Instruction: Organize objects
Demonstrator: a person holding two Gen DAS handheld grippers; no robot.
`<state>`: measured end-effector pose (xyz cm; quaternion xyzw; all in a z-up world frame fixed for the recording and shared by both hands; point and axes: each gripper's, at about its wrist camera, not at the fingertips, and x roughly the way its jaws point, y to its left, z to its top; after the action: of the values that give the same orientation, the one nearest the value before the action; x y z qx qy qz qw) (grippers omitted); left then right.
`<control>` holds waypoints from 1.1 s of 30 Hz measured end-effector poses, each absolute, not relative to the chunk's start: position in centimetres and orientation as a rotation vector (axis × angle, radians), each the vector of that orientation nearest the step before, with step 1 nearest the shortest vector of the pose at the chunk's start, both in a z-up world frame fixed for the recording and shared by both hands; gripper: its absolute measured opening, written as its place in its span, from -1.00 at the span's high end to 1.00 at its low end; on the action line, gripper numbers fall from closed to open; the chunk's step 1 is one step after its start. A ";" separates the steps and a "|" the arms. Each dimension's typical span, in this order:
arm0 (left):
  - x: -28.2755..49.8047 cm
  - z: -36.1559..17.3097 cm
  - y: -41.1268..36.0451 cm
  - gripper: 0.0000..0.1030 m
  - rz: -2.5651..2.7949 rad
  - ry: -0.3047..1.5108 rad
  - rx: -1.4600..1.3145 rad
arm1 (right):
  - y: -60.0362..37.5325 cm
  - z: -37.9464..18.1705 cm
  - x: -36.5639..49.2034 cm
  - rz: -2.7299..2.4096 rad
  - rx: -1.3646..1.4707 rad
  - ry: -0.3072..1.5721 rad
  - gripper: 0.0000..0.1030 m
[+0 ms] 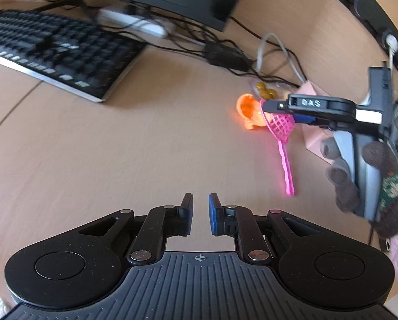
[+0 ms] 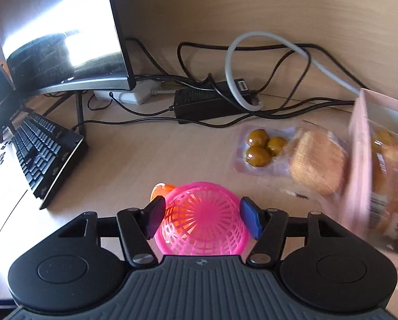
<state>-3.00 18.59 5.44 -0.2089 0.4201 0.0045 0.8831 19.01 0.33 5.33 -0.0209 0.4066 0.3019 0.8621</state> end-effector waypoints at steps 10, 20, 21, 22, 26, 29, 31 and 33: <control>3.2 5.0 13.6 0.72 -0.117 0.864 -0.272 | -8.6 6.9 12.9 0.462 -0.109 0.806 -0.20; 8.6 5.6 14.0 0.72 -0.086 0.810 -0.288 | -14.1 5.6 9.9 0.306 -0.061 0.851 -0.49; 9.2 5.7 14.4 0.72 -0.079 0.804 -0.306 | -14.4 5.7 9.5 0.302 -0.052 0.849 -0.50; 9.9 5.9 14.9 0.72 -0.075 0.797 -0.332 | -14.6 5.7 9.2 0.298 -0.046 0.850 -0.51; 13.4 5.7 16.4 0.72 -0.068 0.780 -0.418 | -14.9 5.7 8.1 0.281 -0.056 0.856 -0.57; 16.1 4.5 16.3 0.72 -0.063 0.843 -0.384 | -15.3 5.6 7.2 0.274 -0.065 0.861 -0.59; 17.3 3.7 15.7 0.72 -0.069 0.869 -0.341 | -15.4 5.6 6.6 0.267 -0.075 0.866 -0.62; 18.1 2.9 15.1 0.72 -0.083 0.887 -0.316 | -15.5 5.5 5.8 0.257 -0.091 0.869 -0.62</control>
<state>18.12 15.11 2.93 -0.1524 0.4270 -0.0400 0.8904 5.81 -15.54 5.49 -0.0442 0.4196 0.1241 0.8981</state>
